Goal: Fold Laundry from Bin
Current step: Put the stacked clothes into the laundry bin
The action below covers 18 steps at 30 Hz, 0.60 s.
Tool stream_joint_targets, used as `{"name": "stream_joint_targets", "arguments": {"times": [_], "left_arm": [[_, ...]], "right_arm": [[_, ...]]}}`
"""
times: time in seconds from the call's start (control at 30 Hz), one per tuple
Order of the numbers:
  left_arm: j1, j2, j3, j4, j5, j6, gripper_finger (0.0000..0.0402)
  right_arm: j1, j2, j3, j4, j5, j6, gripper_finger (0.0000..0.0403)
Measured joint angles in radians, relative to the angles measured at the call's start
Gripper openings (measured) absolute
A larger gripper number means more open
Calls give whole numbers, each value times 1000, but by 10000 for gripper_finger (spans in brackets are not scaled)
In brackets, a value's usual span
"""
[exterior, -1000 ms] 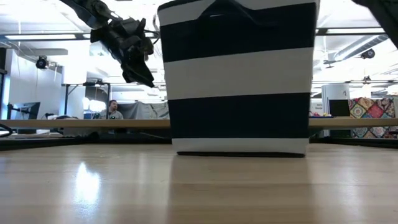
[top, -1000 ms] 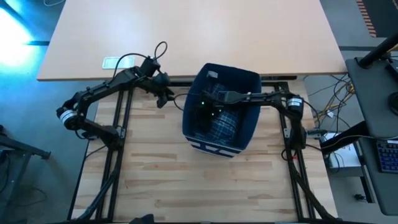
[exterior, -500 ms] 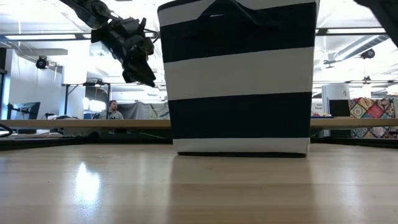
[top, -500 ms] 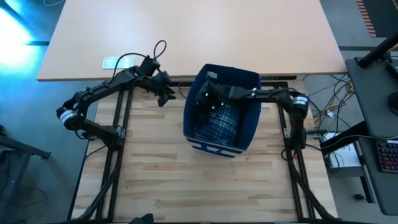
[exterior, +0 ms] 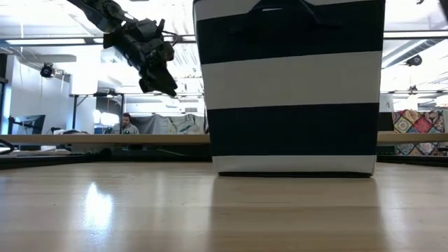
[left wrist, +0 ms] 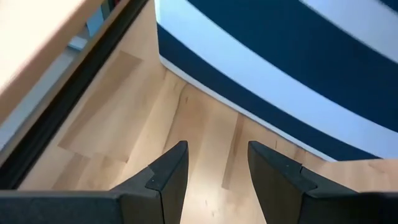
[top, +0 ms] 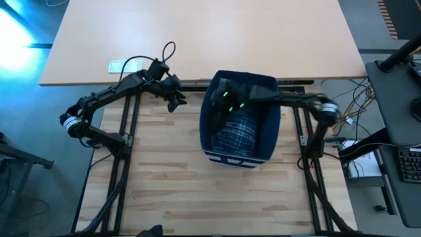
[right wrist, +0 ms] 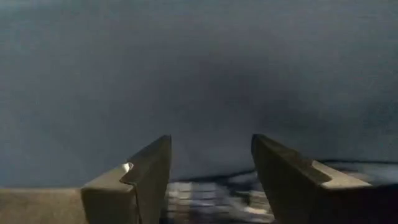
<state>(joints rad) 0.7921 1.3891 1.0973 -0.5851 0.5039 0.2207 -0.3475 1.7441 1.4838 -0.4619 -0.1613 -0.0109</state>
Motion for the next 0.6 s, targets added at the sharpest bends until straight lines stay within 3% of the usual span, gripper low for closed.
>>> {"name": "stream_joint_targets", "arguments": {"times": [0.17, 0.4, 0.6], "left_arm": [[0, 0, 1, 60, -1, -14, 150], [0, 0, 1, 57, 0, -78, 150], [-4, -20, 1, 28, 3, -108, 150]], "right_arm": [[-73, -61, -22, 22, 78, -35, 219], [-157, 60, -115, 191, 29, -117, 219], [-160, 175, -137, 188, 23, -152, 219]]}}
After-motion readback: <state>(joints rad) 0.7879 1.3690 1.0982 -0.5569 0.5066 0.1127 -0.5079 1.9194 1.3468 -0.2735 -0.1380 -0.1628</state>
